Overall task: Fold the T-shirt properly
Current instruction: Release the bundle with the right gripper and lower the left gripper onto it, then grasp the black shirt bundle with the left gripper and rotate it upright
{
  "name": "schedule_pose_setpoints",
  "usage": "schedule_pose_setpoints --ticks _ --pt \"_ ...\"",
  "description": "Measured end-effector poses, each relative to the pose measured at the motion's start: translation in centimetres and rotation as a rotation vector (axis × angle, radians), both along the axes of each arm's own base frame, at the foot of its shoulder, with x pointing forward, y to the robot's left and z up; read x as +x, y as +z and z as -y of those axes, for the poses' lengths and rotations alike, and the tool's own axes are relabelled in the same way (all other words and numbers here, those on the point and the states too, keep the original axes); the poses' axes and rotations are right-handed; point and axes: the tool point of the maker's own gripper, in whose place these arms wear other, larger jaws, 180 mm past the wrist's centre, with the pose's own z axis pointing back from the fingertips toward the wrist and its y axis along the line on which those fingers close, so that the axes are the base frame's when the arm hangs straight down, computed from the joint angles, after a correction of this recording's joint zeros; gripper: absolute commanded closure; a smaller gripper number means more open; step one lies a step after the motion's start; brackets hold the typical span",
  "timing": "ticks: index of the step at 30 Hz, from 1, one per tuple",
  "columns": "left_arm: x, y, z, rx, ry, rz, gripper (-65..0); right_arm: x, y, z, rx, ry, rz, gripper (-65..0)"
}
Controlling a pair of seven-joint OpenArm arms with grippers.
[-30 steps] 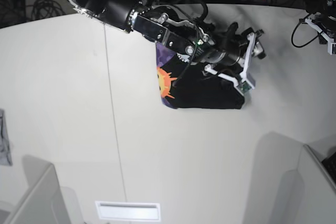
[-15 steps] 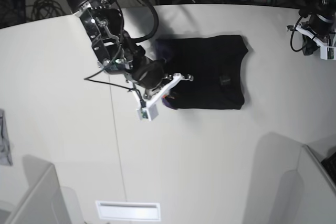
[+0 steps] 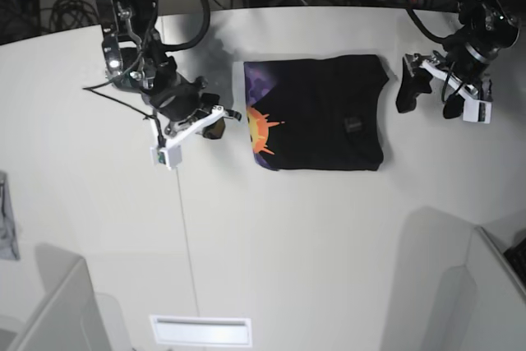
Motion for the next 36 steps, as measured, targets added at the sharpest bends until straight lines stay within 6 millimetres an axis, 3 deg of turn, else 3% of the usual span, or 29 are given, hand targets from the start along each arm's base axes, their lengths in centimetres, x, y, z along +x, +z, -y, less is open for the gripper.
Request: schedule_pose_setpoints --ticks 9,18,30,32,36 --pt "3.0 -0.7 5.8 -0.109 -0.109 0.010 -65.0 -1.2 -0.4 -0.3 0.009 0.022 -0.017 0.0" --pt "4.5 -5.0 7.1 -0.255 -0.054 -0.102 -65.0 -1.5 -0.8 1.0 -0.029 0.029 -0.013 0.0" --pt "5.7 -7.4 10.4 -0.385 -0.077 -0.105 -65.0 -1.5 -0.7 1.1 -0.028 0.028 -0.010 0.0" --pt "5.7 -7.6 11.0 -0.403 -0.082 -0.104 -58.6 -1.5 -0.7 1.0 -0.027 0.028 -0.011 0.0" --pt "5.2 -8.4 11.3 -0.409 -0.088 -0.136 -33.9 -1.2 -0.8 2.3 -0.037 -0.007 -0.008 0.0"
